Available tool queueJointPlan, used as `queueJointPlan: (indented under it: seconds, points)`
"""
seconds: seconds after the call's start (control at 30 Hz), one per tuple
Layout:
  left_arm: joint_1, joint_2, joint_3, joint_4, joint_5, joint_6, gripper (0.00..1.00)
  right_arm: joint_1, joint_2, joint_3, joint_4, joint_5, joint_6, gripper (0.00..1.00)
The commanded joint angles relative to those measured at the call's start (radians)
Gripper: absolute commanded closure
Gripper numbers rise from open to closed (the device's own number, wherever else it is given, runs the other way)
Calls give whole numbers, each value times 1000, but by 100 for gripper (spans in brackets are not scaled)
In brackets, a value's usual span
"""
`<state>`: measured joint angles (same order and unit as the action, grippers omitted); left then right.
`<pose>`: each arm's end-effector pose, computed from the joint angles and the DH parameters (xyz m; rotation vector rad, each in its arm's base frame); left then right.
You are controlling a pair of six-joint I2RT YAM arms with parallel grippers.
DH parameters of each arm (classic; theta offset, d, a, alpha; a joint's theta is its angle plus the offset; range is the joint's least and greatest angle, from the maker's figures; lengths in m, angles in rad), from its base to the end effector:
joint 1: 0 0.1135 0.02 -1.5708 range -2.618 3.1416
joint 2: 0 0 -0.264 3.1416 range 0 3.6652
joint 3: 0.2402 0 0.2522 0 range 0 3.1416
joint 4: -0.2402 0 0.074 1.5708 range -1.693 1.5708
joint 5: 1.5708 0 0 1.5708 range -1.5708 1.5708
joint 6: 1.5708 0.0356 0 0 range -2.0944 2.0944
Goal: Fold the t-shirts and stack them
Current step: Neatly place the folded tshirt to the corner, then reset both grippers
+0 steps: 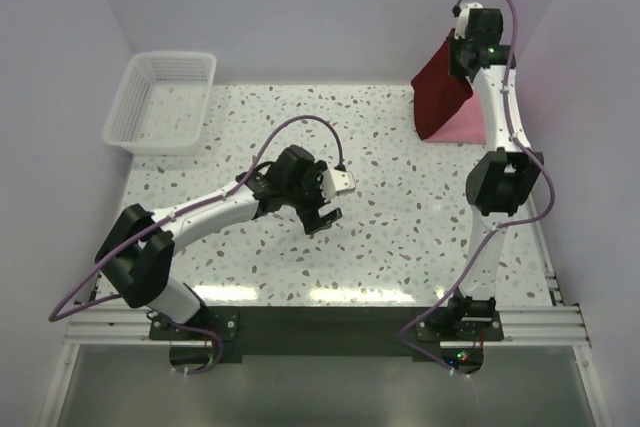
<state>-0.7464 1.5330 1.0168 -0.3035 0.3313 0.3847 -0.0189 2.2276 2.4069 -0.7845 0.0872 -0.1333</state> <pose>0.2316 -0.2300 0.2299 1.4208 1.9431 -0.5654 0.5014 -0.0126 0.3630 -0.0748 2.1778 -0.1816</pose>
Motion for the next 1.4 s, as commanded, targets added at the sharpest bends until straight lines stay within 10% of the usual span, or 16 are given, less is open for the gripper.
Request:
queueJointPlan:
  seconds: [0.0,0.53,0.83,1.13,1.37]
  points:
    - [2,-8,39,-14,2,11,0,-35,-37,-17,105,-4,-35,100]
    - [2,9,112,-91,14,6,0,-115,20,-104,241,29,-153,99]
    - [22,-5,161,-126,20,-47,0,-153,-12,-143,310,115,-177,28]
    - [199,-46,181,-80,182,-248,0,-151,-134,-131,214,-9,-161,1]
    - [427,7,428,-183,208,-297,0,-113,-232,-107,-34,-246,-82,2]
